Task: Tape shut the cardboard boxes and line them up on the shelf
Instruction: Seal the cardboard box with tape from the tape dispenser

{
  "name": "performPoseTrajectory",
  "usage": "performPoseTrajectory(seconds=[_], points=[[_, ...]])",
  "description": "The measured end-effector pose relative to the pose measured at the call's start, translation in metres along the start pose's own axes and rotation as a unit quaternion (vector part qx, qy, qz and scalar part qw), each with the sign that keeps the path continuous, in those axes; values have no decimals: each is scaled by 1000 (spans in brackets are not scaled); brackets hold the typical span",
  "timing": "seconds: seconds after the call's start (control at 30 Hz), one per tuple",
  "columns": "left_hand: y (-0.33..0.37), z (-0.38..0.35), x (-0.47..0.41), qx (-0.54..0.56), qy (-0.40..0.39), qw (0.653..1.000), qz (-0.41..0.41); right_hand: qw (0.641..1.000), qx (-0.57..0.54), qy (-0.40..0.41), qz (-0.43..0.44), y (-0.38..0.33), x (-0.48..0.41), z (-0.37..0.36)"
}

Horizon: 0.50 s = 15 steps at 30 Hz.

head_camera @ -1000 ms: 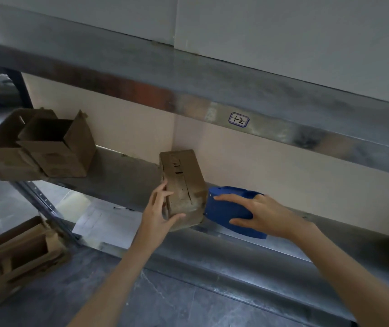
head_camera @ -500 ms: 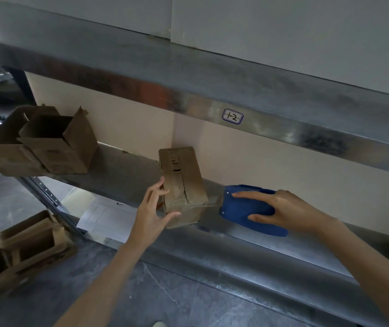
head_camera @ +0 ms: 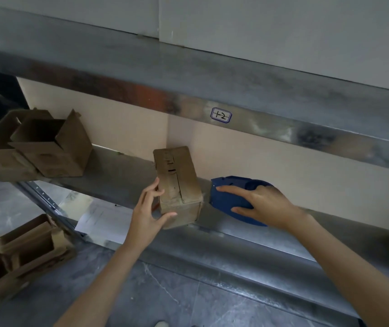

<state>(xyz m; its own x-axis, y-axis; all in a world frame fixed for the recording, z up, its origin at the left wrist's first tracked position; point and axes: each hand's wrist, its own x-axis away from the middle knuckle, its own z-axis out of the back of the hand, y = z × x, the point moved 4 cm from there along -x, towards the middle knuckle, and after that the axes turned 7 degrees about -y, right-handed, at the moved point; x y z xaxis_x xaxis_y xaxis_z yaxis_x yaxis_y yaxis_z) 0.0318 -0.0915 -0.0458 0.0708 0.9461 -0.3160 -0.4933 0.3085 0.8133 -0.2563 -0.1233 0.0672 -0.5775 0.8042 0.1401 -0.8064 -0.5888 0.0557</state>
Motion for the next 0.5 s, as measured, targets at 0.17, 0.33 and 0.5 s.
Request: performPoseTrajectory(seconds=[0.17, 0.33, 0.5], points=[[1, 0, 0, 10, 1, 1000, -5, 999, 28, 14, -10, -16, -8, -9], [1, -1, -1, 19, 2, 1000, -5, 999, 47, 16, -13, -28, -15, -16], [-1, -1, 0, 17, 2, 1000, -7, 998, 44, 13, -37, -28, -26, -30]])
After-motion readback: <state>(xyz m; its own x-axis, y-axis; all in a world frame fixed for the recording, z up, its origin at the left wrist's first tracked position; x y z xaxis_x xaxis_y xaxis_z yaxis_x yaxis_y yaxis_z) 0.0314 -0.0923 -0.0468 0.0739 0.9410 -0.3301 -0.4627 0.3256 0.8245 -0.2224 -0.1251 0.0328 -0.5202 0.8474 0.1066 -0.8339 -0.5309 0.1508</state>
